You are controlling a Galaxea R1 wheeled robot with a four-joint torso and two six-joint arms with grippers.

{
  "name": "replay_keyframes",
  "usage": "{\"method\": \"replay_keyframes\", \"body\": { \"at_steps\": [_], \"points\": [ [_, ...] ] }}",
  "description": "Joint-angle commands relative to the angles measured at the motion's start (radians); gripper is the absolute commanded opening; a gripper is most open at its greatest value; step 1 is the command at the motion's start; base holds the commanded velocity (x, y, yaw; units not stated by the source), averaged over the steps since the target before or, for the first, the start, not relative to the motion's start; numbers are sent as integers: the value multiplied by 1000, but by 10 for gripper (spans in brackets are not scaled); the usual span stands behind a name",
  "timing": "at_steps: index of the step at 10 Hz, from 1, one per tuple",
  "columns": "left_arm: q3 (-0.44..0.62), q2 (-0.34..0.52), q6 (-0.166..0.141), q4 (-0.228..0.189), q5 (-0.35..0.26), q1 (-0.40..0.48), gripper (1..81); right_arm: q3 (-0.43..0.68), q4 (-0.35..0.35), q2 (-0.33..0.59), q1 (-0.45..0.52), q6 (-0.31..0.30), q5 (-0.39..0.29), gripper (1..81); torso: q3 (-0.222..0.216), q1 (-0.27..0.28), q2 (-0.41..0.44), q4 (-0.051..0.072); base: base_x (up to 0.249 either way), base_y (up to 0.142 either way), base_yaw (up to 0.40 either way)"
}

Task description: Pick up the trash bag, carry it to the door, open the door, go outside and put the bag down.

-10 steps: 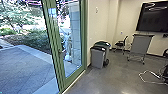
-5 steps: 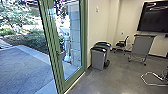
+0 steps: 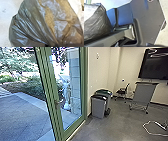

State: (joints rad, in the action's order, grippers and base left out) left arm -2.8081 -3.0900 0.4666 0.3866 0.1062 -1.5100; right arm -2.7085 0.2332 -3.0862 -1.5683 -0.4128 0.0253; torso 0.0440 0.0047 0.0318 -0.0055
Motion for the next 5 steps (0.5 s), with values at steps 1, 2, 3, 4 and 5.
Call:
{"method": "replay_keyframes", "body": {
  "at_steps": [1,2,3,4,5],
  "points": [
    [5,-7,1,-9,-51,47,10,9,18,-21,30,6,-54,811,0,0,0,0,161,0,0],
    [4,-7,1,-9,-51,49,10,7,20,-19,23,6,-54,811,0,0,0,0,161,0,0],
    [5,-9,1,-9,-28,44,10,4,26,-19,15,6,-42,811,0,0,0,0,160,0,0],
    [5,-9,1,-11,-5,38,10,3,34,-19,6,6,-19,811,0,0,0,0,160,0,0],
    [4,-9,1,-11,-3,35,10,3,38,-21,4,6,-4,811,0,0,0,0,161,0,0]
  ]
}}
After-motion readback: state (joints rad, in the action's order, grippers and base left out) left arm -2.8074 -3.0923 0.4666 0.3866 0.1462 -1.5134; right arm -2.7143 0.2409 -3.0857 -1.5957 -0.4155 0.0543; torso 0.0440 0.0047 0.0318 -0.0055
